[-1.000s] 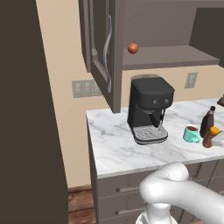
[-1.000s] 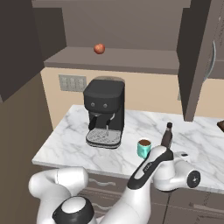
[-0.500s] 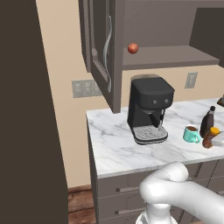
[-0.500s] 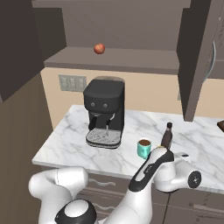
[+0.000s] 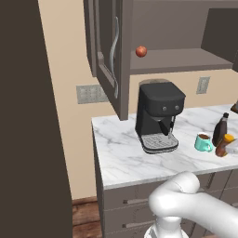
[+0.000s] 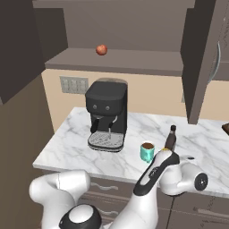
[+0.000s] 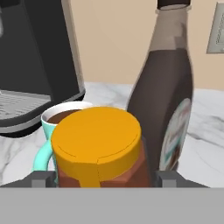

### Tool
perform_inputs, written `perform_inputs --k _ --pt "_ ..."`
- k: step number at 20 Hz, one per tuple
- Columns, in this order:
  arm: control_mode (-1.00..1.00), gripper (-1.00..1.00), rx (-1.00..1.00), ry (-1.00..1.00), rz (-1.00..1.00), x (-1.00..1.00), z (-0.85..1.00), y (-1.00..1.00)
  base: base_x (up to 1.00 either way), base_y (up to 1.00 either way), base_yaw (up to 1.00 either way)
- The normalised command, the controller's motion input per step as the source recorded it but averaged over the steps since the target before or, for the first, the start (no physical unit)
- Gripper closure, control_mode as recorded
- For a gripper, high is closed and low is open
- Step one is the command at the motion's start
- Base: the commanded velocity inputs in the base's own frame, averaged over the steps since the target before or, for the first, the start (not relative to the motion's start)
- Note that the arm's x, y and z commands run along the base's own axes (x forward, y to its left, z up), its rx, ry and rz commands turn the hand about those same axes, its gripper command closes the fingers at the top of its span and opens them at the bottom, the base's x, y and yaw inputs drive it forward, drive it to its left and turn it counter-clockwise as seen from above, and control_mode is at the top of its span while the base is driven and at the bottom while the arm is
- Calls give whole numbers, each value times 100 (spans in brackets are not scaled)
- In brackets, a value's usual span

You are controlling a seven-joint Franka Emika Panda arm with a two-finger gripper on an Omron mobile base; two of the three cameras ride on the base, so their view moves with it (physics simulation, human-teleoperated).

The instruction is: Pick the syrup bottle and honey bottle from the cabinet and place them next to the mug.

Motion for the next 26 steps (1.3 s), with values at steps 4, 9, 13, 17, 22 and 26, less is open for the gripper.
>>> perform_inputs --k 4,9,13,17,22,26 --pt "-100 100 0 3 0 -4 0 -8 0 0 0" --pt "-100 100 0 1 0 -18 -2 0 0 0 0" --pt "-100 100 0 0 0 -5 -12 18 0 0 0" --pt "-100 100 0 0 0 0 -25 17 0 0 0" --pt "-100 100 0 0 0 0 -36 18 0 0 0" --pt "-100 100 0 0 0 0 -31 3 0 0 0"
